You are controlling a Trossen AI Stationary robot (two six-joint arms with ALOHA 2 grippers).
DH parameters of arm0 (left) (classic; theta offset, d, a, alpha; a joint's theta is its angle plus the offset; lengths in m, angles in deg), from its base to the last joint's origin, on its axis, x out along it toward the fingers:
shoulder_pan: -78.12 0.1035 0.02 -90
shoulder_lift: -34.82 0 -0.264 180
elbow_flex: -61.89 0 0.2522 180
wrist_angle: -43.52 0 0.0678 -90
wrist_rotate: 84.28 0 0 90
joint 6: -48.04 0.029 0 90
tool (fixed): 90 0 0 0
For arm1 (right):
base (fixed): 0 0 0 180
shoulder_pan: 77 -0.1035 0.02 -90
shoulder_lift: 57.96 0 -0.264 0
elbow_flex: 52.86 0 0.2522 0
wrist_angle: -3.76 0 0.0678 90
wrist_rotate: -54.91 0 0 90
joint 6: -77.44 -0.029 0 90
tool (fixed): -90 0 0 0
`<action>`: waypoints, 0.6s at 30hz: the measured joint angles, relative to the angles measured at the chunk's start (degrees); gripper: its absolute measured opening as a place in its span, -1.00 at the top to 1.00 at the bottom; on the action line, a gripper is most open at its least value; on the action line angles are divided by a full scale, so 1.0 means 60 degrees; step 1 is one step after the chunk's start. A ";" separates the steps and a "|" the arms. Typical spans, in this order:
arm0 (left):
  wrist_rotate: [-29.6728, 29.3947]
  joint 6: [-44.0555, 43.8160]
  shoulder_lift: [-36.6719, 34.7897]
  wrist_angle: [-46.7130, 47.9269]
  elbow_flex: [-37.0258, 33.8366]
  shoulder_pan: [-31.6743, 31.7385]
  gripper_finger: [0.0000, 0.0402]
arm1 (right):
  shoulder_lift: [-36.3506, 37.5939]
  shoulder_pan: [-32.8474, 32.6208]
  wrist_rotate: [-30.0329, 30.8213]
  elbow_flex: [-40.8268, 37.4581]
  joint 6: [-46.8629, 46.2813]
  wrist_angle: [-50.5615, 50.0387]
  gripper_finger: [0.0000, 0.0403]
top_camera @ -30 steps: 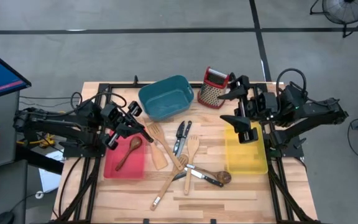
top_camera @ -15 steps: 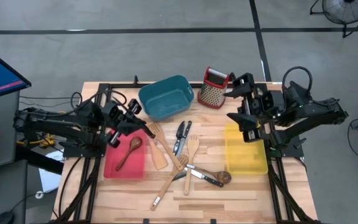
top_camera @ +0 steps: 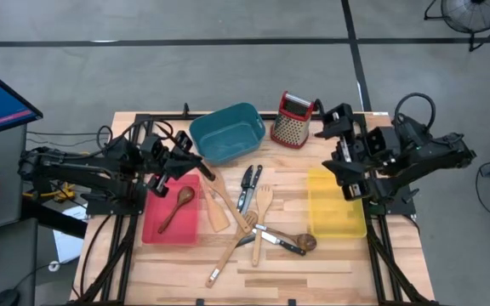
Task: Pick & Place Kitchen Items
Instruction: Put the black table knife into the blue bin
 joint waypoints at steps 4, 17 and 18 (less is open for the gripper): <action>-0.0003 0.0202 0.0077 -0.0025 0.0000 0.0000 0.90 | 0.0004 -0.0211 -0.0992 0.0000 -0.0002 -0.0082 -0.32; 0.0310 0.0756 0.1442 0.1460 -0.0007 0.0279 0.92 | -0.0004 -0.0405 -0.2254 0.0000 -0.0254 -0.3241 -0.32; 0.0432 0.0979 0.1586 0.1728 -0.0007 0.0308 0.92 | 0.0000 -0.0362 -0.2253 0.0000 -0.0268 -0.3575 -0.32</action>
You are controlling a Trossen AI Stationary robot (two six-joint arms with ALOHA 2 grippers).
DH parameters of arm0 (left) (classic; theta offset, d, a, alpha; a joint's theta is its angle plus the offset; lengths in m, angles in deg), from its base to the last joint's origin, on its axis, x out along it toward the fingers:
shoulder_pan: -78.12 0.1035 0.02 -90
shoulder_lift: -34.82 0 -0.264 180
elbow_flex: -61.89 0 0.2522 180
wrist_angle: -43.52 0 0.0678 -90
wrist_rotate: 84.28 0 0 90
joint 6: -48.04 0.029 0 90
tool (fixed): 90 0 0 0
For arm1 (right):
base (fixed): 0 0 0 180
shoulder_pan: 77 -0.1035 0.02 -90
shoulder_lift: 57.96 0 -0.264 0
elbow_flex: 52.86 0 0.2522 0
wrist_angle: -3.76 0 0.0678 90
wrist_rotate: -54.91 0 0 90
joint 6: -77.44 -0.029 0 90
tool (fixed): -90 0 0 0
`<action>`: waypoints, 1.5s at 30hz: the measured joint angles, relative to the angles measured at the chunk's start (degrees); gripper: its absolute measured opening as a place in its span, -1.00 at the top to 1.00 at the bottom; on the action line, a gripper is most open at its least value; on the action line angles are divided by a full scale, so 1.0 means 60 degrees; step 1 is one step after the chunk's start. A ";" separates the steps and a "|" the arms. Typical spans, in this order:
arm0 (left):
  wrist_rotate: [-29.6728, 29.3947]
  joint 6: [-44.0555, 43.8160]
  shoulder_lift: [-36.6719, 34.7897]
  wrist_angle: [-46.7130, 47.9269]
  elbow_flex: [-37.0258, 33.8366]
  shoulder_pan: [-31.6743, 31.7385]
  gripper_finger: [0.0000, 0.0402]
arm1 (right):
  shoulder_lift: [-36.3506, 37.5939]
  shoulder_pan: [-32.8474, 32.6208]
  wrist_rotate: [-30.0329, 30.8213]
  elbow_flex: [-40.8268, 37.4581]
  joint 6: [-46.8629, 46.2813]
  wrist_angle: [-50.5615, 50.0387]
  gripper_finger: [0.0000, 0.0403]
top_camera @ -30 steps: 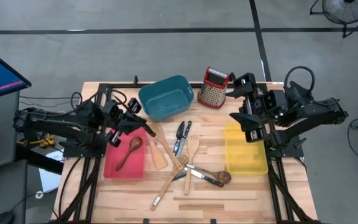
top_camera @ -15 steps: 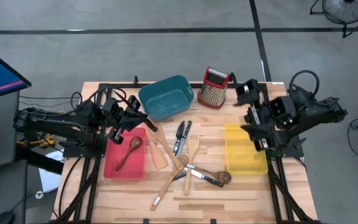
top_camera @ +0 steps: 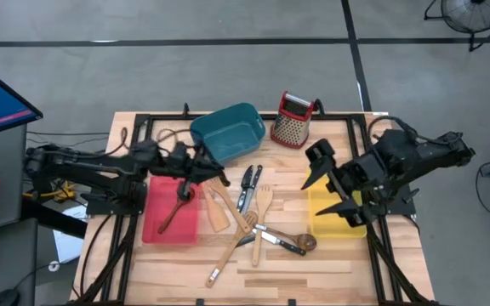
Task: Pick & Place Kitchen Items
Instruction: Put the black table knife into the blue bin
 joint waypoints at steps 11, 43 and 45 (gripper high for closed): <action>-0.4823 0.2217 0.1243 0.2202 0.0000 0.0024 0.92 | -0.0023 0.0777 0.1741 0.0000 -0.0240 -0.3668 -0.32; -0.6753 0.7698 0.1623 0.3950 0.1667 0.2778 0.92 | -0.0029 0.1832 0.3763 0.0000 -0.0663 -0.5229 -0.32; -0.5642 0.6698 0.1667 0.4732 0.2255 0.2823 0.92 | -0.0029 0.1832 0.3763 0.0000 -0.0663 -0.5229 -0.32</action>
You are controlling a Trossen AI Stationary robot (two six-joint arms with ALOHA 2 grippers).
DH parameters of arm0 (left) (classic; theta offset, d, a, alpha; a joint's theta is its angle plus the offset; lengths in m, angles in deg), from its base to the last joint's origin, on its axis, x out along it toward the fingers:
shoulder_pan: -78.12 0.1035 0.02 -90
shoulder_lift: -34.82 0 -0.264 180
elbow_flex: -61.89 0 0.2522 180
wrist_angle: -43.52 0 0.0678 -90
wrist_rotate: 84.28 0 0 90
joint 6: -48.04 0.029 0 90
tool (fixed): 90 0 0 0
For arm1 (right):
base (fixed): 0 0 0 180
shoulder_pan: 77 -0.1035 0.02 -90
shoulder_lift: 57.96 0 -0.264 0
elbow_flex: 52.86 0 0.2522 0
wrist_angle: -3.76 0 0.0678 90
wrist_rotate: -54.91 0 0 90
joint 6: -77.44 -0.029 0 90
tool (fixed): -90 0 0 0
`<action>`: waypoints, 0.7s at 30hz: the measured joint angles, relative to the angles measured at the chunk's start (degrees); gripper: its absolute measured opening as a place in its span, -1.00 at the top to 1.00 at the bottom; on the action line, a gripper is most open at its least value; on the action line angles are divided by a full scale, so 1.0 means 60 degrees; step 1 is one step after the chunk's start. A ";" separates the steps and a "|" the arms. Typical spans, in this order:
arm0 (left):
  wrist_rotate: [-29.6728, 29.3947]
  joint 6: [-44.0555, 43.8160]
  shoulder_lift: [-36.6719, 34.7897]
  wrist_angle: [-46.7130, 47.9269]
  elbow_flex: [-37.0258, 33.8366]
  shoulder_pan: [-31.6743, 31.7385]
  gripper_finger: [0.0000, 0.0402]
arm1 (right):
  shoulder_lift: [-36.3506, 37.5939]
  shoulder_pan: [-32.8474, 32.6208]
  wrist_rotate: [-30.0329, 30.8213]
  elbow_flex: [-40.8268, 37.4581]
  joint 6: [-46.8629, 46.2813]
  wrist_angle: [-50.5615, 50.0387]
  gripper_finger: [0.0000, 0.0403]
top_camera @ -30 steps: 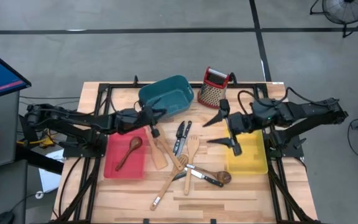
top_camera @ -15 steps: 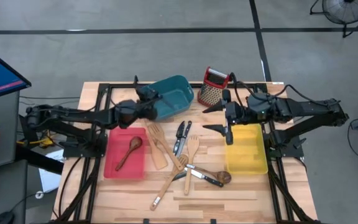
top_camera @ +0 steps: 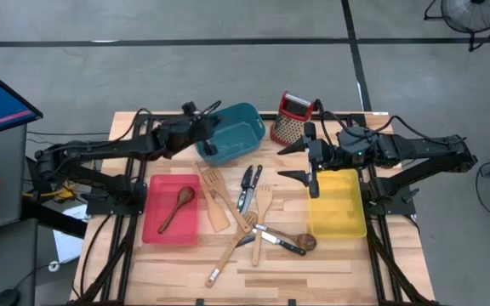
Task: Pick & Place Kitchen Items
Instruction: Put the black table knife into the blue bin
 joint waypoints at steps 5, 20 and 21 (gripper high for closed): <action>0.0814 -0.0976 0.0758 0.1853 0.1455 0.0320 0.92 | 0.0000 0.0000 0.0000 -0.0004 0.0000 -0.0004 -0.32; 0.1571 -0.2806 0.3590 0.3203 0.2612 0.1286 0.92 | 0.0000 -0.0095 -0.0011 -0.0004 -0.0740 -0.0905 -0.32; 0.1605 -0.2819 0.3695 0.3238 0.2612 0.1281 0.92 | 0.0000 -0.0095 -0.0011 -0.0004 -0.0747 -0.0933 -0.32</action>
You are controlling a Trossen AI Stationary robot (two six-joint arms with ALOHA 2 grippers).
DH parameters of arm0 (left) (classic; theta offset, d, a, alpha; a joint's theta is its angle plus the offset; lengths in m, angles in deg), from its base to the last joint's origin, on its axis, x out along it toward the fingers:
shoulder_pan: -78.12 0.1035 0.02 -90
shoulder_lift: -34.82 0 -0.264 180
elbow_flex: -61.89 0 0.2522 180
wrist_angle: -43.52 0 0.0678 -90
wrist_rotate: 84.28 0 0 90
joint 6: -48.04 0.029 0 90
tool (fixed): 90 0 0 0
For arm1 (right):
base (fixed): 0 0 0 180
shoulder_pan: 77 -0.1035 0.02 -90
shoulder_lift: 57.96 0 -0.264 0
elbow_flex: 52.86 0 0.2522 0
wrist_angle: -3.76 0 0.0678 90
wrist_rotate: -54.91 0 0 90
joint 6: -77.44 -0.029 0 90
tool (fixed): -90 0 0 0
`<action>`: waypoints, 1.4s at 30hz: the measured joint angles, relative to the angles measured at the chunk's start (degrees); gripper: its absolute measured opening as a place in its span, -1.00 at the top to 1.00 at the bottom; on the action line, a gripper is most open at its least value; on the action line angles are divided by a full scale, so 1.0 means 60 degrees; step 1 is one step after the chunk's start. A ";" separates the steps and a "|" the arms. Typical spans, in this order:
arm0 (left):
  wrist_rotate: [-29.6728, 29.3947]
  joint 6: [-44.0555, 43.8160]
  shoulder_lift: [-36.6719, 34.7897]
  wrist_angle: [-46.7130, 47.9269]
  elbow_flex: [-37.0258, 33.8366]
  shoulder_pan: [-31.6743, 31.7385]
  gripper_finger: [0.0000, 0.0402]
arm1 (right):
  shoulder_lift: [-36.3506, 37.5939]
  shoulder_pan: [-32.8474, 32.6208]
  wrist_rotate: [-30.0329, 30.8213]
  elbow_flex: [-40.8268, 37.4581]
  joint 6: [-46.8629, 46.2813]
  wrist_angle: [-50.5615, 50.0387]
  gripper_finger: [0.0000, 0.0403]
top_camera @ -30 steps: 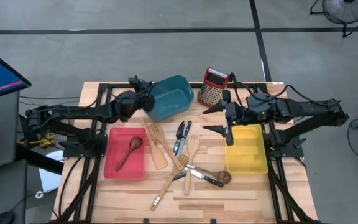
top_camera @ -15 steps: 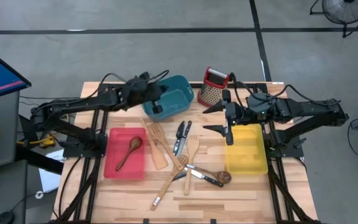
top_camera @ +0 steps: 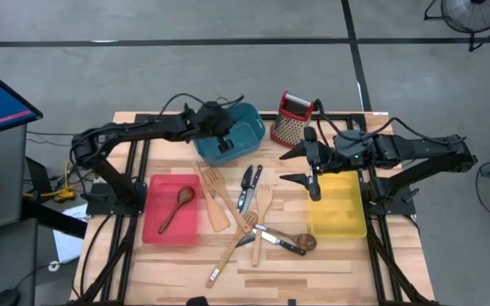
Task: Pick & Place Kitchen Items
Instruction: Put the black table knife into the blue bin
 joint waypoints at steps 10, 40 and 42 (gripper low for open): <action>-0.0016 -0.0237 0.0903 0.0502 -0.0007 0.0000 0.92 | 0.0000 0.0000 0.0000 0.0001 -0.0004 -0.0040 -0.32; -0.0488 0.0734 0.1303 0.1240 -0.0120 -0.0079 0.87 | 0.0000 0.0000 0.0000 0.0004 -0.0251 -0.0040 -0.32; -0.0479 0.0736 0.1303 0.1242 -0.0120 -0.0088 0.81 | 0.0000 0.0000 0.0000 0.0003 -0.0251 -0.0040 -0.32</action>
